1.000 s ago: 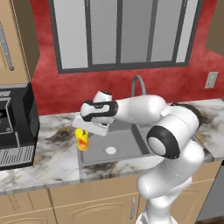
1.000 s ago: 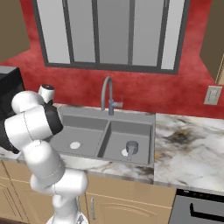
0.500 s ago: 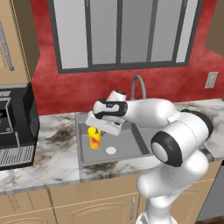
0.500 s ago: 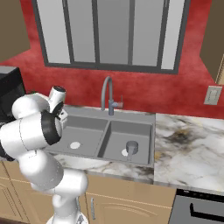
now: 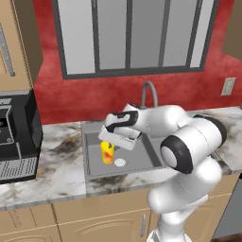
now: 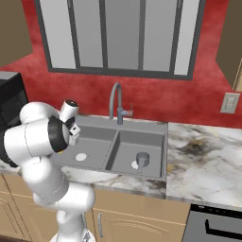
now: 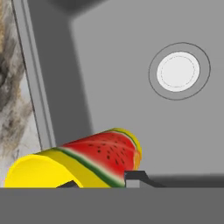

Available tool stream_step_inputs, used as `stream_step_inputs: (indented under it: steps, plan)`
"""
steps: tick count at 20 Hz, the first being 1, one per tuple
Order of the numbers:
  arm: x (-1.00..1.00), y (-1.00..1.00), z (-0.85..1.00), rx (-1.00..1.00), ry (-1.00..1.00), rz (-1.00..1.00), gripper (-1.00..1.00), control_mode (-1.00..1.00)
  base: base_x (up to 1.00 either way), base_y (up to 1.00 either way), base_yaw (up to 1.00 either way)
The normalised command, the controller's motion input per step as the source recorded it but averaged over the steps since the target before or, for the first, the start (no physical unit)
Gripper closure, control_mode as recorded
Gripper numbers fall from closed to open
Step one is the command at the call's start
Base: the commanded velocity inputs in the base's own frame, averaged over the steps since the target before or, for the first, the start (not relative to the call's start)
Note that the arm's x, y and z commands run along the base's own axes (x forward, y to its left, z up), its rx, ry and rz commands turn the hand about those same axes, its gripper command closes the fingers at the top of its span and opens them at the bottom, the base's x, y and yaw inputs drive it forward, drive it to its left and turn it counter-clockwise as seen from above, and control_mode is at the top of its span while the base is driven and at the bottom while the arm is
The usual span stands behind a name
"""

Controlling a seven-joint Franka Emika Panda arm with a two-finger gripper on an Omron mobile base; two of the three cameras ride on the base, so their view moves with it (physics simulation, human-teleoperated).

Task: Move any existing items from the left basin to the right basin for drying. Then move the cup from the counter to the left basin of the sink for washing.

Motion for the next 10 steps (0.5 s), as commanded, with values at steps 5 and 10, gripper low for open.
stream_step_inputs:
  steps: [5, 10]
  plan:
    - [0.31, -0.12, -0.31, 0.00, 0.00, 0.00, 1.00, -1.00, 0.00, 0.00, 0.00]
    - [0.32, -0.01, -0.24, 0.00, 0.00, 0.00, 1.00, -1.00, 0.00, 0.00, 0.00]
